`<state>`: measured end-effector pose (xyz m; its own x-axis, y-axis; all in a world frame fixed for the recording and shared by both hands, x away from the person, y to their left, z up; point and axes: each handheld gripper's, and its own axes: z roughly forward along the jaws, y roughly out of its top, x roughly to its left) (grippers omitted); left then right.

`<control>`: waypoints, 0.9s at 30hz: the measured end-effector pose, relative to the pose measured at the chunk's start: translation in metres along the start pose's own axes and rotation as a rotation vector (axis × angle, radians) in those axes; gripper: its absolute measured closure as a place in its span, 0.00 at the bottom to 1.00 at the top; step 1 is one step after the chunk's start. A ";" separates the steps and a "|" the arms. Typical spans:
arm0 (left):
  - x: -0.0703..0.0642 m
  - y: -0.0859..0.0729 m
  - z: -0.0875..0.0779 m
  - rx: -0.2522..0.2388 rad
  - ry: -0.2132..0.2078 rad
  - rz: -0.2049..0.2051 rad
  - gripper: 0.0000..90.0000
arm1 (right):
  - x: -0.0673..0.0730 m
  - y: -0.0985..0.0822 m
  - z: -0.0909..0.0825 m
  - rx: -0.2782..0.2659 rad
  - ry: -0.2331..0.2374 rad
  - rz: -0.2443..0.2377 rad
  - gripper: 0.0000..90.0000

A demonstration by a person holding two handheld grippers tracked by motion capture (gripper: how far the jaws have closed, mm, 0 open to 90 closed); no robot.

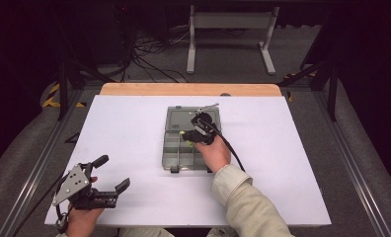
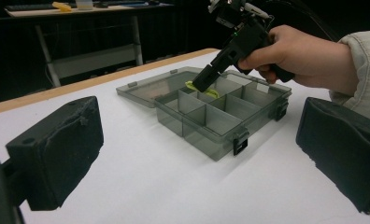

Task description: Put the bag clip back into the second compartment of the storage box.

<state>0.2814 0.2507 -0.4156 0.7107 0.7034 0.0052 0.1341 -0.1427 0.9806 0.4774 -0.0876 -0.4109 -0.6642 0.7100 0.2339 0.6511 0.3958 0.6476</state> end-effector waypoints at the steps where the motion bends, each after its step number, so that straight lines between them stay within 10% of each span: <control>1: 0.000 0.000 0.000 0.000 0.000 -0.001 0.01 | 0.000 0.000 0.000 0.001 -0.001 0.001 0.86; 27: -0.001 0.000 0.001 -0.003 0.002 -0.001 0.01 | 0.029 0.011 -0.061 -0.155 -0.014 -0.159 0.37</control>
<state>0.2816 0.2498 -0.4154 0.7095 0.7047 0.0050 0.1324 -0.1403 0.9812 0.4427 -0.0982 -0.3533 -0.7481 0.6544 0.1103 0.4737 0.4103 0.7793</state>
